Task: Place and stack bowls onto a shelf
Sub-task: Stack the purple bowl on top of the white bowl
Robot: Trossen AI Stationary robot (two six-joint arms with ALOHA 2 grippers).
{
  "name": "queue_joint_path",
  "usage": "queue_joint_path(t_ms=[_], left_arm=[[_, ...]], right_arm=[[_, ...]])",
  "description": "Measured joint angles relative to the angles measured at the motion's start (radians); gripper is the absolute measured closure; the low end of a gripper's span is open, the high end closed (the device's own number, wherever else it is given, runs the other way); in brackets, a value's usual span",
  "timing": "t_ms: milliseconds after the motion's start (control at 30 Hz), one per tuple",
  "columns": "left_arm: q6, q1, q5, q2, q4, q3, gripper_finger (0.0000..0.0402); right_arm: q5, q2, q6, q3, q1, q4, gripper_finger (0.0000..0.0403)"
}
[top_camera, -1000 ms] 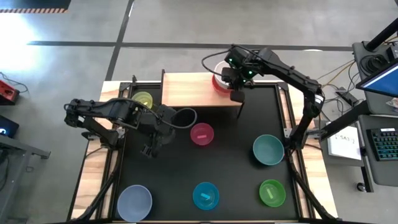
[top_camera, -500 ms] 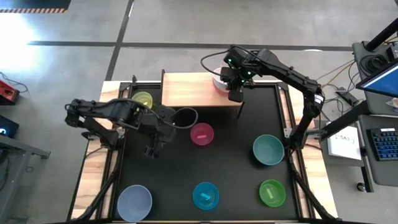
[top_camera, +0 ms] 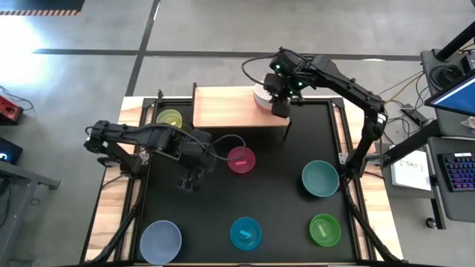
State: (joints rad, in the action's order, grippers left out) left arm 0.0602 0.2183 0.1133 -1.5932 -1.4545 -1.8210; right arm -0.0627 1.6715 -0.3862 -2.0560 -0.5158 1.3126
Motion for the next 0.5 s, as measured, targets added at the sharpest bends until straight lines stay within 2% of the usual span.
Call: queue_joint_path(t_ms=[100,267,500], left_arm=[[-0.061,0.001,-0.002,0.007,-0.032,0.0,0.0276],[-0.246,0.011,-0.033,0.017,-0.058,0.0,0.0276],[-0.532,0.095,-0.053,0.017,-0.062,0.023,0.0276]], right_arm=[[0.011,0.0,0.037,-0.038,0.005,0.036,0.0274],[0.011,0.0,0.106,-0.062,0.03,0.118,0.0281],[0.013,0.0,0.211,-0.064,0.081,0.189,0.0295]])
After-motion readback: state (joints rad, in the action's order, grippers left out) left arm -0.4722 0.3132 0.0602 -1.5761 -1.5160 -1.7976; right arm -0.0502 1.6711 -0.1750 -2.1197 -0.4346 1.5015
